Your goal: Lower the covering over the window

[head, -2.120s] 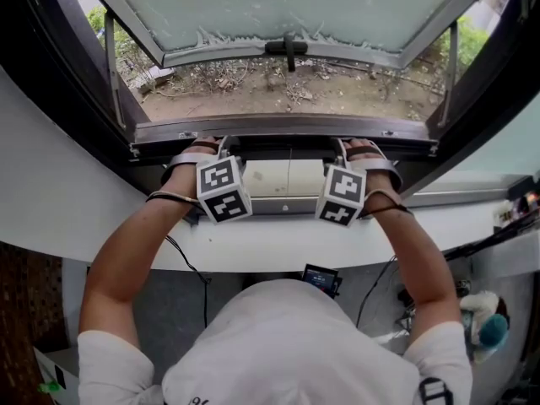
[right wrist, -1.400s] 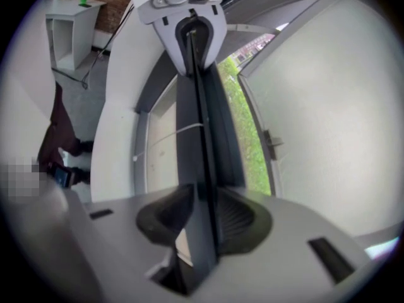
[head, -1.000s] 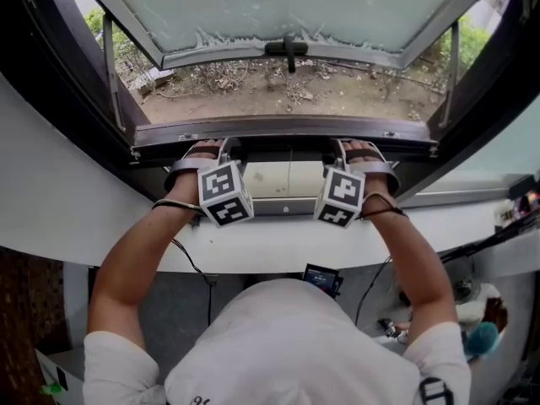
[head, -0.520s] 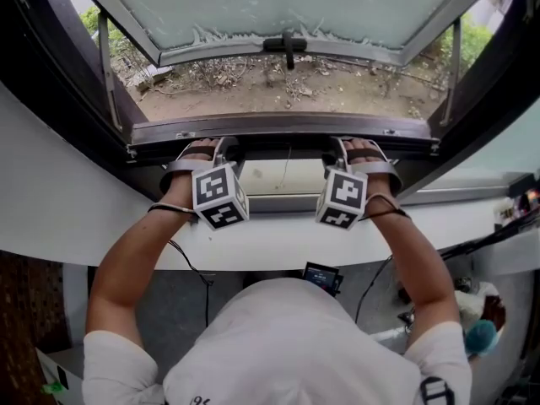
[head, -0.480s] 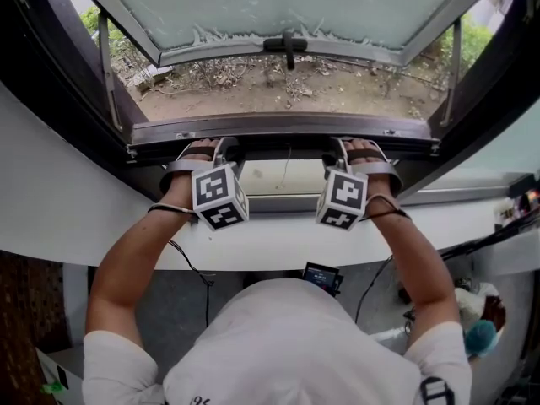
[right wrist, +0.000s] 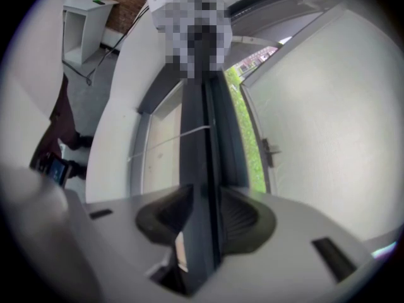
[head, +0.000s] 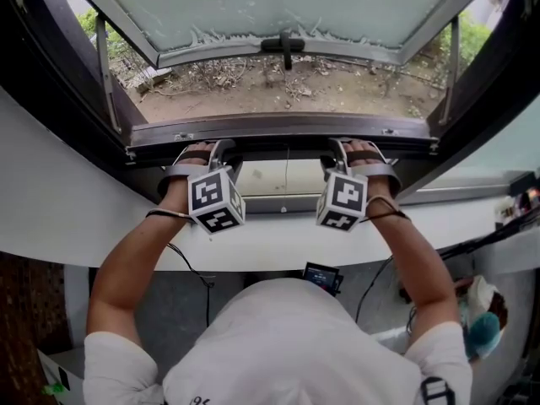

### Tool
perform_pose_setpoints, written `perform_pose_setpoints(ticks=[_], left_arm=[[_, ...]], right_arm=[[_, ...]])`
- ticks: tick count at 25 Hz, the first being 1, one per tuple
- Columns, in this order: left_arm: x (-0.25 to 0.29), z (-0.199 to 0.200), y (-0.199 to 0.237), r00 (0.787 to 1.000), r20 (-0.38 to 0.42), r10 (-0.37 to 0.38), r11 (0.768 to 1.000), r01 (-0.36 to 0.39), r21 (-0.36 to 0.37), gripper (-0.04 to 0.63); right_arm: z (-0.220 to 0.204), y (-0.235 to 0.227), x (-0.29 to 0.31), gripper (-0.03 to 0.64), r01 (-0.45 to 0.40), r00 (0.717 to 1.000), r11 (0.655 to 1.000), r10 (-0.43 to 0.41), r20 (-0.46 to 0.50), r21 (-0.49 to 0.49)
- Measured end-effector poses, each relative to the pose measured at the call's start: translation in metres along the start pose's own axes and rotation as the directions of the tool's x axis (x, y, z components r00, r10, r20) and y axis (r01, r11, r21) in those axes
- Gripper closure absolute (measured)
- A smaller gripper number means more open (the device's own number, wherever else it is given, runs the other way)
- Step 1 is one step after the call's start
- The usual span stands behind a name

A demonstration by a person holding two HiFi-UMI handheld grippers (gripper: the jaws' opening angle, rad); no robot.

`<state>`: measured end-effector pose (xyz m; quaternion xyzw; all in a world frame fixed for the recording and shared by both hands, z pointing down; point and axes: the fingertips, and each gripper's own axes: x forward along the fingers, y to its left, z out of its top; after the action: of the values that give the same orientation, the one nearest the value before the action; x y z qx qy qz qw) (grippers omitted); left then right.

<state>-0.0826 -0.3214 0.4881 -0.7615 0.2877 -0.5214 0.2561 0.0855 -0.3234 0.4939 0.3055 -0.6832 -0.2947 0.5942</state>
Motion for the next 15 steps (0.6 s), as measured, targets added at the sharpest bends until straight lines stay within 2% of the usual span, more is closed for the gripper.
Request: perform_pose_setpoints(ticks=[9,15], left_arm=[[-0.009,0.004,0.002,1.0,0.021,0.018,1.0,-0.017,-0.018,0.504],[-0.013,0.006,0.002,0.999,0.05,0.015,0.997,-0.012,-0.071,0.505]], right_arm=[[0.0,0.0,-0.002,0.483,0.001,1.0,1.0,-0.001,0.008,0.019],[0.004,-0.002,-0.008,0.483,0.001,1.0,0.999,-0.003,0.028,0.042]])
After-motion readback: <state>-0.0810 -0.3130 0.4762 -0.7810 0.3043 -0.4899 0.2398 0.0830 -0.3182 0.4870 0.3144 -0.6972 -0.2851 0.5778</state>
